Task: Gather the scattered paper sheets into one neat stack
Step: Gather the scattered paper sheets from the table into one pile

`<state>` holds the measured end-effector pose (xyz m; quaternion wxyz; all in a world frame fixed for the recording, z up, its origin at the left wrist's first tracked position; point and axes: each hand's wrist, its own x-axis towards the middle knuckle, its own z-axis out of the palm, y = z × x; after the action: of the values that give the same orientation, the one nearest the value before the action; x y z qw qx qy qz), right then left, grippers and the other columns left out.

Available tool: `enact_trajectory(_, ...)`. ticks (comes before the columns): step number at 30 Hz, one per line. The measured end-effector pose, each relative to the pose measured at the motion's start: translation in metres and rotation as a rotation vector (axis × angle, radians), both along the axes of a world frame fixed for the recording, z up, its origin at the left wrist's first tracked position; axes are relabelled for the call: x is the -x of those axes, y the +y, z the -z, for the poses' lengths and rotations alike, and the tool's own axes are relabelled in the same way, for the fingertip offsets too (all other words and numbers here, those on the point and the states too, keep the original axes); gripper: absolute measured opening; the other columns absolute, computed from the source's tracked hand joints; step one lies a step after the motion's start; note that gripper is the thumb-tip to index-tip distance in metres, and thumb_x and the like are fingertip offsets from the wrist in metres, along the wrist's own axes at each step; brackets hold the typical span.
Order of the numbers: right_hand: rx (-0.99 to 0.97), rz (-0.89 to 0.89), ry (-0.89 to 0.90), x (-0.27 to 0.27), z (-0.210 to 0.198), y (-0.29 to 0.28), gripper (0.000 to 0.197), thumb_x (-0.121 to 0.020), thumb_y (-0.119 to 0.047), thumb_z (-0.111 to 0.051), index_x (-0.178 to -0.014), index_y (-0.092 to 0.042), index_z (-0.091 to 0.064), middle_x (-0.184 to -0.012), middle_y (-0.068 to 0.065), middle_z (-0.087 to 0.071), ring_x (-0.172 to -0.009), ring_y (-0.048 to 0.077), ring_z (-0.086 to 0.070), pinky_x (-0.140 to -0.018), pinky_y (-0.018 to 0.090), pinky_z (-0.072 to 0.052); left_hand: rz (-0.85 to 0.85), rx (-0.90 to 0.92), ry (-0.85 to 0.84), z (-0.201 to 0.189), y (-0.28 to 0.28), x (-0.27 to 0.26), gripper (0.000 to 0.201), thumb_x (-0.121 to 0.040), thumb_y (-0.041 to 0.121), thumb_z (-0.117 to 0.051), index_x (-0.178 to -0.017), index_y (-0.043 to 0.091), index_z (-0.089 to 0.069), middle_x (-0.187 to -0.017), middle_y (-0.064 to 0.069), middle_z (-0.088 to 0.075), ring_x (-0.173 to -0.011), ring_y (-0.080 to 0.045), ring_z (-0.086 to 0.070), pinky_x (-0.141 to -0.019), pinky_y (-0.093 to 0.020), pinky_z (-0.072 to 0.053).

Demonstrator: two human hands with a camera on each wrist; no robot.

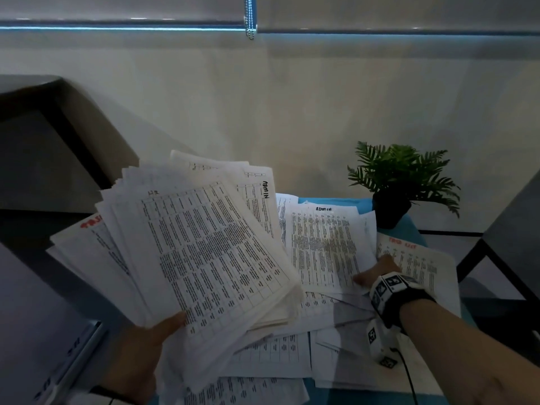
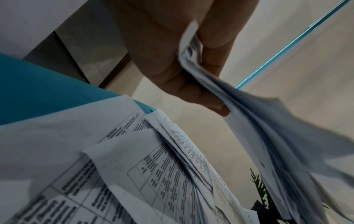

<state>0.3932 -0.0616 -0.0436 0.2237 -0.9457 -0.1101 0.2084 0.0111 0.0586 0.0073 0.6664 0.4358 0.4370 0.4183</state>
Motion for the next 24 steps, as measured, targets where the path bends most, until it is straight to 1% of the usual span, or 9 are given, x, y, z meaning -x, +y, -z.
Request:
enact_trajectory(2, 0.008, -0.006, -0.028, 0.001, 0.000, 0.002, 0.081, -0.064, -0.022, -0.082, -0.128, -0.002, -0.037, -0.123, 0.020, -0.053, -0.110, 0.036, -0.055, -0.086, 0.038, -0.048, -0.006, -0.023, -0.008, -0.002, -0.002, -0.002, 0.056, -0.084, -0.010, -0.057, -0.125, 0.025, -0.044, -0.109, 0.003, -0.056, -0.108, -0.019, -0.047, -0.095, -0.040, -0.035)
enact_trajectory(5, 0.050, -0.048, -0.091, -0.001, 0.002, 0.003, 0.079, -0.067, -0.024, -0.079, -0.131, -0.005, -0.037, -0.130, 0.022, -0.046, -0.116, 0.037, -0.051, -0.091, 0.038, -0.046, -0.001, -0.031, -0.014, -0.007, -0.007, -0.004, 0.053, -0.084, -0.012, -0.055, -0.121, 0.023, -0.045, -0.088, 0.011, -0.061, -0.091, -0.019, -0.053, -0.092, -0.036, -0.034)
enact_trajectory(7, 0.034, -0.105, -0.098, -0.003, 0.005, 0.005, 0.061, -0.073, -0.020, -0.073, -0.126, -0.004, -0.045, -0.126, 0.019, -0.053, -0.111, 0.034, -0.055, -0.085, 0.033, -0.047, 0.028, -0.021, -0.003, -0.001, -0.004, -0.002, 0.048, -0.083, -0.012, -0.055, -0.116, 0.023, -0.051, -0.079, 0.017, -0.068, -0.084, -0.011, -0.056, -0.094, -0.039, -0.037)
enact_trajectory(10, 0.010, -0.172, -0.085, -0.001, 0.005, 0.005, 0.040, -0.080, -0.014, -0.063, -0.118, -0.004, -0.055, -0.118, 0.017, -0.060, -0.105, 0.031, -0.058, -0.077, 0.025, -0.039, 0.038, 0.007, 0.007, 0.011, 0.001, 0.001, 0.050, -0.081, -0.011, -0.059, -0.119, 0.021, -0.053, -0.095, 0.010, -0.066, -0.090, -0.013, -0.058, -0.101, -0.044, -0.037)
enact_trajectory(15, 0.021, -0.161, -0.168, 0.002, -0.035, -0.021, 0.035, -0.093, -0.015, -0.043, -0.124, 0.000, -0.050, -0.131, 0.022, -0.050, -0.117, 0.036, -0.051, -0.096, 0.038, -0.040, 0.042, 0.027, 0.021, 0.015, 0.001, 0.005, 0.048, -0.082, -0.006, -0.061, -0.123, 0.018, -0.053, -0.100, 0.002, -0.064, -0.100, -0.027, -0.058, -0.102, -0.045, -0.037)
enact_trajectory(17, 0.021, -0.195, -0.290, 0.011, -0.065, -0.044, 0.031, -0.094, -0.011, -0.040, -0.118, 0.001, -0.052, -0.124, 0.024, -0.055, -0.112, 0.037, -0.053, -0.094, 0.040, -0.040, 0.025, 0.039, 0.034, 0.017, -0.001, 0.008, 0.046, -0.083, -0.006, -0.061, -0.123, 0.016, -0.053, -0.097, 0.001, -0.063, -0.093, -0.024, -0.059, -0.099, -0.042, -0.038)
enact_trajectory(20, 0.014, -0.215, -0.467, 0.034, -0.108, -0.085, 0.028, -0.091, -0.006, -0.038, -0.111, -0.007, -0.057, -0.103, 0.022, -0.064, -0.093, 0.035, -0.060, -0.075, 0.035, -0.044, 0.031, 0.088, 0.069, 0.022, -0.004, 0.013, 0.049, -0.081, 0.000, -0.067, -0.127, 0.008, -0.054, -0.119, -0.009, -0.063, -0.105, -0.031, -0.058, -0.102, -0.050, -0.039)
enact_trajectory(22, -0.053, -0.174, -0.574, 0.055, -0.137, -0.112, 0.019, -0.091, -0.004, -0.039, -0.100, -0.007, -0.055, -0.082, 0.022, -0.060, -0.078, 0.036, -0.059, -0.067, 0.036, -0.043, 0.049, 0.103, 0.071, 0.021, -0.010, 0.015, 0.048, -0.082, -0.002, -0.065, -0.128, 0.005, -0.053, -0.121, -0.011, -0.060, -0.107, -0.032, -0.057, -0.102, -0.050, -0.040)
enact_trajectory(24, -0.284, -0.140, -0.669, 0.077, -0.164, -0.135, 0.008, -0.091, -0.004, -0.042, -0.086, -0.007, -0.048, -0.068, 0.014, -0.049, -0.066, 0.034, -0.051, -0.062, 0.036, -0.041, 0.092, 0.108, 0.083, 0.017, -0.020, 0.017, 0.044, -0.083, -0.002, -0.064, -0.124, 0.009, -0.054, -0.111, -0.010, -0.062, -0.100, -0.029, -0.058, -0.097, -0.045, -0.043)
